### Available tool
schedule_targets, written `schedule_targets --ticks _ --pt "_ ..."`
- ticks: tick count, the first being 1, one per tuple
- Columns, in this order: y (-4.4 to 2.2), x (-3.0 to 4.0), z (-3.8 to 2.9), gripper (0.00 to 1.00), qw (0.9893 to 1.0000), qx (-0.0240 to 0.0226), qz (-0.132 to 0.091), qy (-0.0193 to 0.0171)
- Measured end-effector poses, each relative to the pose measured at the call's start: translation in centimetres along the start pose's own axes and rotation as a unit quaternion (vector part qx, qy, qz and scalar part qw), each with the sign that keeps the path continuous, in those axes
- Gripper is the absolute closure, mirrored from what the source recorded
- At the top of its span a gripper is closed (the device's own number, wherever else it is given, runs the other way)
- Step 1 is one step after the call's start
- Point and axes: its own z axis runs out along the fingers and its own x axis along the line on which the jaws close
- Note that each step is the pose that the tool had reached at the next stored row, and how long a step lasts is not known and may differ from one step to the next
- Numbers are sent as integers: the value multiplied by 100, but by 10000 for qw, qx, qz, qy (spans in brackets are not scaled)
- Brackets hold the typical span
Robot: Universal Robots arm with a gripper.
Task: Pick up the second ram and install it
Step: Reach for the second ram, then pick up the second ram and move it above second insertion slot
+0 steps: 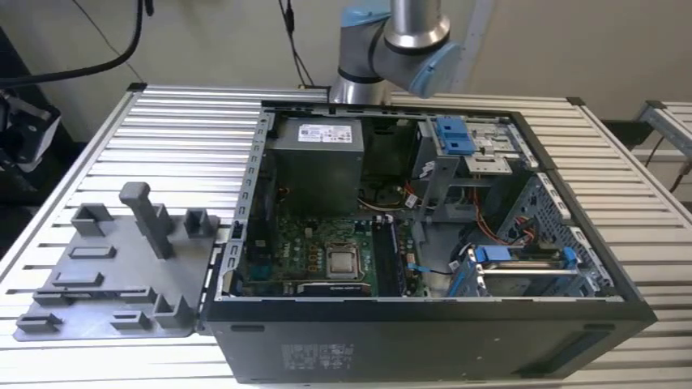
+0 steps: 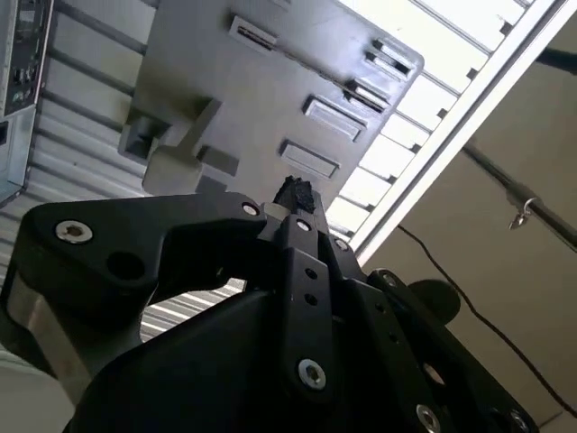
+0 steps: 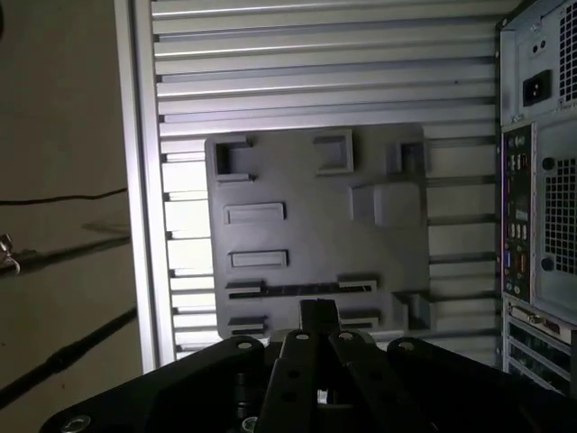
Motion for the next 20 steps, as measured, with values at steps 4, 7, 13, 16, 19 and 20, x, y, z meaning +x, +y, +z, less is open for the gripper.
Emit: schedule_targets --ticks 4,7,13,16,19,20 --pt "-108 -21 0 89 10000 0 -1 2" --pt "-114 -26 0 89 10000 0 -48 5" --pt "-115 -27 1 89 9997 -1 -235 14" --pt "-115 -27 1 89 9997 0 -238 15" --pt "-115 -27 1 89 9997 -1 -239 15" --pt "-115 -27 1 89 9997 -1 -239 16"
